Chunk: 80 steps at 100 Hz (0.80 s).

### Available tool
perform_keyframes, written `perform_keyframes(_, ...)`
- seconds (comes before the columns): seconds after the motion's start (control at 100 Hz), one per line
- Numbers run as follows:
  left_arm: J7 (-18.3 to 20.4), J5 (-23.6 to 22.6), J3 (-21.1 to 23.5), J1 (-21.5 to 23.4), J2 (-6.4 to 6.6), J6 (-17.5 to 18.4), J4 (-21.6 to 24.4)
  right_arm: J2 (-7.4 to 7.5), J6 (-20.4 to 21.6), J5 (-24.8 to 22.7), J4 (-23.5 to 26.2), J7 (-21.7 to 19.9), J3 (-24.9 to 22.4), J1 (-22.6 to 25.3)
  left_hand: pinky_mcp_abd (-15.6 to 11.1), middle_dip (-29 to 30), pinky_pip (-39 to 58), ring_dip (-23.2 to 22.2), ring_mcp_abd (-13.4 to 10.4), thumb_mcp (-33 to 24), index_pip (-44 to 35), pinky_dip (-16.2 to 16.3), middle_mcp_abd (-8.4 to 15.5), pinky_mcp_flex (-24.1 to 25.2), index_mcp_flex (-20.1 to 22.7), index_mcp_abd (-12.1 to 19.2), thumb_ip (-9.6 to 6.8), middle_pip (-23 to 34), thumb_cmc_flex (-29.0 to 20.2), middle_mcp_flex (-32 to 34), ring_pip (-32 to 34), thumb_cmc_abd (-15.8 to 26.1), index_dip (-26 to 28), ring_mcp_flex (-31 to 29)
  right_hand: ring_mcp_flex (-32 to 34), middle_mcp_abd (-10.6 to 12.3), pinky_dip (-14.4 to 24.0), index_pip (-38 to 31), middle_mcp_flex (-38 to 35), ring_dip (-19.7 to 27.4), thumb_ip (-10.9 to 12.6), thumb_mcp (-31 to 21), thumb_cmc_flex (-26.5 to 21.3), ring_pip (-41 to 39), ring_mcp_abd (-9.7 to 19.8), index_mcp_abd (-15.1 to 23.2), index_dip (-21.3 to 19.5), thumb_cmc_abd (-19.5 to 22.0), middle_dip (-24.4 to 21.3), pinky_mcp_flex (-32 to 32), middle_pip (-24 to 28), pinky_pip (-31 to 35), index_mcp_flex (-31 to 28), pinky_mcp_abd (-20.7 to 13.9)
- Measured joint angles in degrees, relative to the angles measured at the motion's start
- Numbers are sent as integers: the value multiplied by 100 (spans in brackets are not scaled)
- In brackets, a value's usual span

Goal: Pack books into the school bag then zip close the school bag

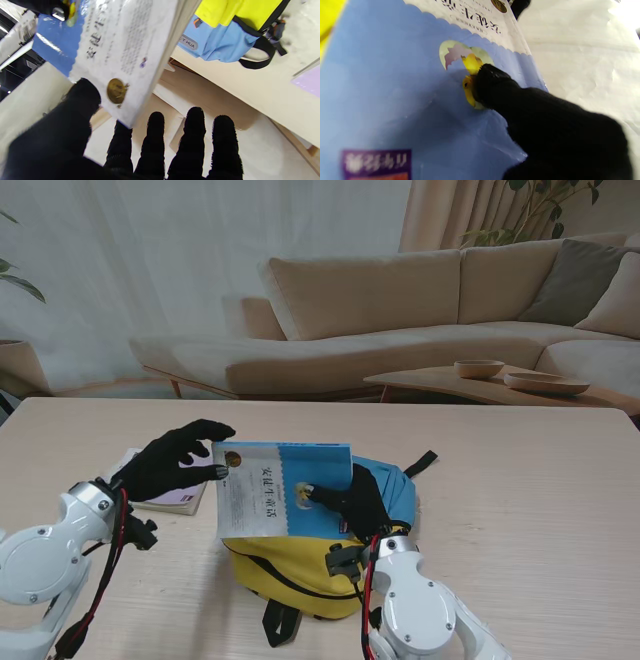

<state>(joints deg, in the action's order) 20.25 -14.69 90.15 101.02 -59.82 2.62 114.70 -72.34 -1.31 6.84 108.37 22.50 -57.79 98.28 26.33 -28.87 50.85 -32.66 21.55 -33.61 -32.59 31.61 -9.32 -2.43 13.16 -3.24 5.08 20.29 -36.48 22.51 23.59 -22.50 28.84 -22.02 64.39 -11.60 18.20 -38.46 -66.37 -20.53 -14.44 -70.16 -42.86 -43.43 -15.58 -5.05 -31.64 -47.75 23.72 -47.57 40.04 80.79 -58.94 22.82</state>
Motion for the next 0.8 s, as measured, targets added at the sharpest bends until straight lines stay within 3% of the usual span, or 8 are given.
perform_keyframes(0.26,-407,272,-285,15,-96,-273,-327,-23,-16,386,184,53,-141,-5,0,7,-200,77,10,-11,63,-10,-13,76,-153,-175,0,-7,72,-91,-81,0,-112,141,1,0,-43,0,0,0,-69,0,0,0,-1,0,-125,-1,1,-1,0,0,-23,0)
perform_keyframes(0.55,-278,1710,-776,-418,-160,-541,-814,-26,-33,469,275,73,-157,17,0,7,-264,80,21,-95,21,-10,-170,64,-99,-422,0,3,74,-76,-82,20,-137,141,1,0,-58,0,0,0,-71,0,0,0,-5,-34,-164,-3,1,-1,0,3,-23,1)
perform_keyframes(0.67,-254,1995,-973,-543,-192,-574,-888,-26,-58,502,293,75,-156,26,-1,7,-258,80,32,-109,-144,5,-217,-57,21,-510,-1,148,68,20,-97,25,-138,105,1,0,-58,6,0,0,-72,0,0,0,-5,-41,-200,-3,1,-1,0,3,-23,1)
perform_keyframes(0.8,-111,2497,-1069,-614,-231,-681,-926,-26,-120,609,344,64,-171,59,-1,-184,-11,-21,70,-182,-606,147,-221,-213,87,-556,-1,391,-103,290,166,27,226,-126,1,0,-58,10,0,0,-72,0,0,0,-6,-41,-228,-3,1,-1,0,4,-23,1)
